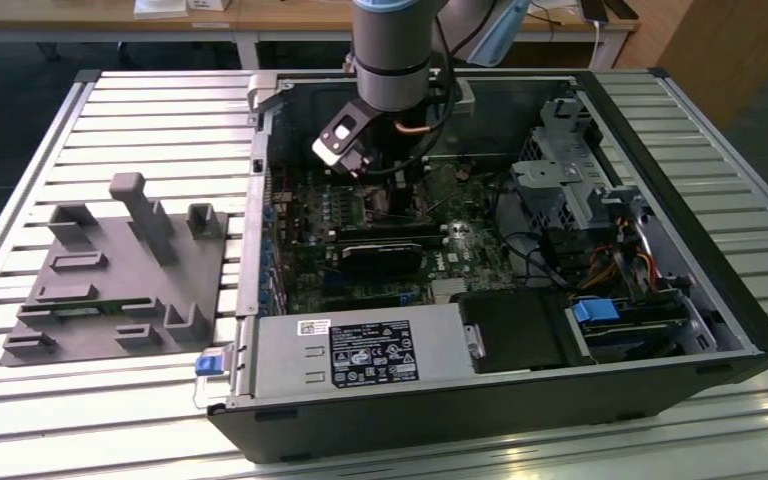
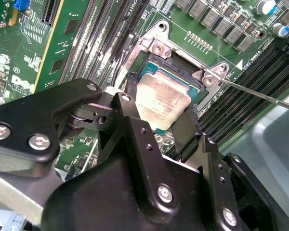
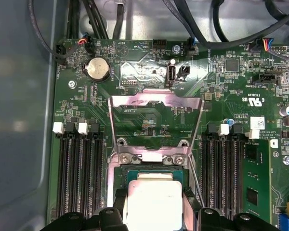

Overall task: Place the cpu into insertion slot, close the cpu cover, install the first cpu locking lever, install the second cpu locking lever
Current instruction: 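Place the cpu into insertion slot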

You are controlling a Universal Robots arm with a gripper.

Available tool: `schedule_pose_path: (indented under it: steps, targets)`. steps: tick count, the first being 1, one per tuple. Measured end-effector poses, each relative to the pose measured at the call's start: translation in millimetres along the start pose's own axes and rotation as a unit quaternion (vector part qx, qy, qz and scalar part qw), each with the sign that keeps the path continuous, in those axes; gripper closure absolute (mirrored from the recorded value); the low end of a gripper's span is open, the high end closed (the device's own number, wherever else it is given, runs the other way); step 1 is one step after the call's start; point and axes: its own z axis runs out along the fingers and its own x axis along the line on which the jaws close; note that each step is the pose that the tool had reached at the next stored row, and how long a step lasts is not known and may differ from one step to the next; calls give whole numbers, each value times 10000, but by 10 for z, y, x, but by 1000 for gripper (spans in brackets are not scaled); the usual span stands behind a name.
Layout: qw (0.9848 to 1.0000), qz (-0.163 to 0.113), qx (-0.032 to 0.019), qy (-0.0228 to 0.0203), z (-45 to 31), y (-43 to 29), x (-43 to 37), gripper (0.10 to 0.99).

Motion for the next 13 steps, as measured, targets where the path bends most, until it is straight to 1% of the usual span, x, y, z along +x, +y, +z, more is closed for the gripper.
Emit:
schedule_pose_path:
  steps: [13]
  targets:
    - [10000, 0, 0, 0, 29, -3, 1, 549]
